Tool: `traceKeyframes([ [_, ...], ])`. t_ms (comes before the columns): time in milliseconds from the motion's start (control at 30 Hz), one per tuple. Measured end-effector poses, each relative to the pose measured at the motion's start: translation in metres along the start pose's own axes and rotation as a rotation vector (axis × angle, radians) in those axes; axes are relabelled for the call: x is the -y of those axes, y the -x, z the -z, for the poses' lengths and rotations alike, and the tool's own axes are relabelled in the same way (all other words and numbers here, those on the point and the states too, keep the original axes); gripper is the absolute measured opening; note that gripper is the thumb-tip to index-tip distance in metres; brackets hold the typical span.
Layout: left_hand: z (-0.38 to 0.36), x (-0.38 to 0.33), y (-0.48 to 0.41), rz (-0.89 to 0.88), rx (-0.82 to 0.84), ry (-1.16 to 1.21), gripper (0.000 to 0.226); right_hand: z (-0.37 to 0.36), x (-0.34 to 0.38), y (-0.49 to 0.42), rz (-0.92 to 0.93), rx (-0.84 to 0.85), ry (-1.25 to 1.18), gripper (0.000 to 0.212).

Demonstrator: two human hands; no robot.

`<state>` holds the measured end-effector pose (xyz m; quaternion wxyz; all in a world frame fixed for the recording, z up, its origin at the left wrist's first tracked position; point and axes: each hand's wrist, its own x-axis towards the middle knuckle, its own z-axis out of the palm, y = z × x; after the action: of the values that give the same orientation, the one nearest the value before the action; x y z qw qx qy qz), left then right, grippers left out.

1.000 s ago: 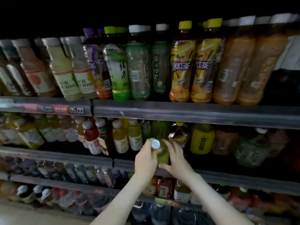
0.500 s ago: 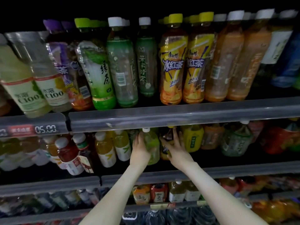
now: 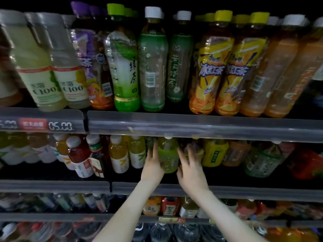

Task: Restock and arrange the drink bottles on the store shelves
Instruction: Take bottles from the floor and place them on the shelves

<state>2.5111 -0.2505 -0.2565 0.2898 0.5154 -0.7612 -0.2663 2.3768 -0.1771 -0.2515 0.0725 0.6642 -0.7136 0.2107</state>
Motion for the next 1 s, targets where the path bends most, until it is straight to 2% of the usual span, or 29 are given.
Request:
traceKeyframes([
  [33,0.007,0.007,0.009,-0.012,-0.057,-0.020,0.080,-0.006,0.015,0.004,0.061,-0.018,-0.097,0.073],
  [100,0.024,0.025,0.024,-0.032,-0.198,-0.108,0.071,-0.016,0.047,0.004,0.155,0.052,-0.311,0.065],
  [167,0.046,0.045,0.035,-0.043,-0.304,-0.150,0.067,-0.027,0.077,-0.008,0.128,0.114,-0.504,0.063],
  [267,0.075,0.071,0.052,-0.036,-0.368,-0.205,0.063,-0.052,0.113,-0.042,-0.061,0.096,-0.697,0.074],
  [433,0.092,0.094,0.090,0.028,-0.454,-0.191,0.050,-0.088,0.145,-0.094,-0.397,0.106,-0.787,0.099],
  [500,0.089,0.101,0.107,0.036,-0.455,-0.163,0.044,-0.094,0.138,-0.095,-0.398,0.075,-0.800,0.094],
  [600,0.079,0.103,0.125,0.066,-0.446,-0.123,0.039,-0.087,0.128,-0.078,-0.305,-0.057,-0.855,0.080],
  [667,0.071,0.096,0.132,0.091,-0.402,-0.093,0.041,-0.079,0.125,-0.055,-0.259,-0.070,-0.825,0.075],
  [800,0.064,0.064,0.143,0.131,-0.337,0.016,0.048,-0.039,0.123,-0.004,-0.170,0.082,-0.988,0.076],
  [933,0.062,0.031,0.164,0.186,-0.277,0.101,0.065,0.021,0.116,0.040,-0.062,0.227,-1.034,0.081],
  [1000,0.068,0.008,0.183,0.157,-0.220,0.174,0.071,0.048,0.114,0.061,-0.050,0.290,-1.070,0.081],
])
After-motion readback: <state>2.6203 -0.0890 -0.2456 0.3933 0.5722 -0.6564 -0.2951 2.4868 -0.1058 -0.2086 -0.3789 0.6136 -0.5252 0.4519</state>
